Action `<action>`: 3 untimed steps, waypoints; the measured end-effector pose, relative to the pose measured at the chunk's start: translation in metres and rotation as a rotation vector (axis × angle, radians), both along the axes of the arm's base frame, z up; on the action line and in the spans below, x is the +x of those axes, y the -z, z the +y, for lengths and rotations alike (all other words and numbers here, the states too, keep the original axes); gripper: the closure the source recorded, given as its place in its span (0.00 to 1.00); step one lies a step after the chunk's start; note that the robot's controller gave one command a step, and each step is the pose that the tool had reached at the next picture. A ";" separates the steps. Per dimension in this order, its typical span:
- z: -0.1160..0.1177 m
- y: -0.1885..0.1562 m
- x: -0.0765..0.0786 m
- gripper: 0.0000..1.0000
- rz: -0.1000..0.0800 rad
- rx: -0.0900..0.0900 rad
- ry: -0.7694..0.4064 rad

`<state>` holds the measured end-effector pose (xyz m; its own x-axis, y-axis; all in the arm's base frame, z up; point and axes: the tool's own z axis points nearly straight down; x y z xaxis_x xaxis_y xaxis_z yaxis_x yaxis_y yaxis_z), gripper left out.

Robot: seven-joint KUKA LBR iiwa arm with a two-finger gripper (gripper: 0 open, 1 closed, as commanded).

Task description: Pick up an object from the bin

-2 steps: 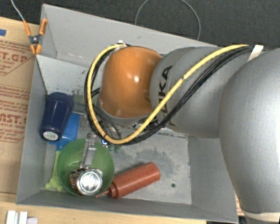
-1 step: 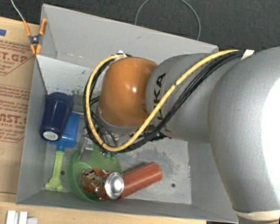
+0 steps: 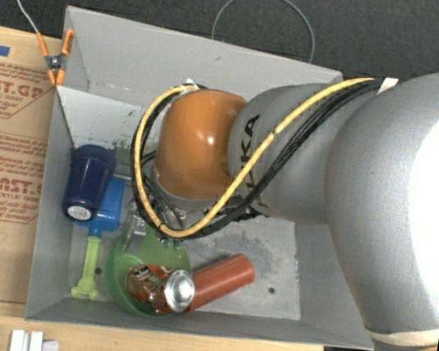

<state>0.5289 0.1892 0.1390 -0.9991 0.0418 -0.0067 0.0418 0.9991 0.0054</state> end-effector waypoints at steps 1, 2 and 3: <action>-0.016 0.061 -0.003 1.00 -0.010 0.000 -0.138; -0.033 0.061 -0.031 1.00 -0.050 0.010 -0.101; -0.033 0.061 -0.031 1.00 -0.050 0.011 -0.101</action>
Offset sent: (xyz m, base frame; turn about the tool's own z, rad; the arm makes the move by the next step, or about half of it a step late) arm -0.0447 -0.0356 -0.0690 -0.1069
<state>0.4979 0.1558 0.0780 -0.9967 -0.0588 -0.0566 -0.0597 0.9981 0.0155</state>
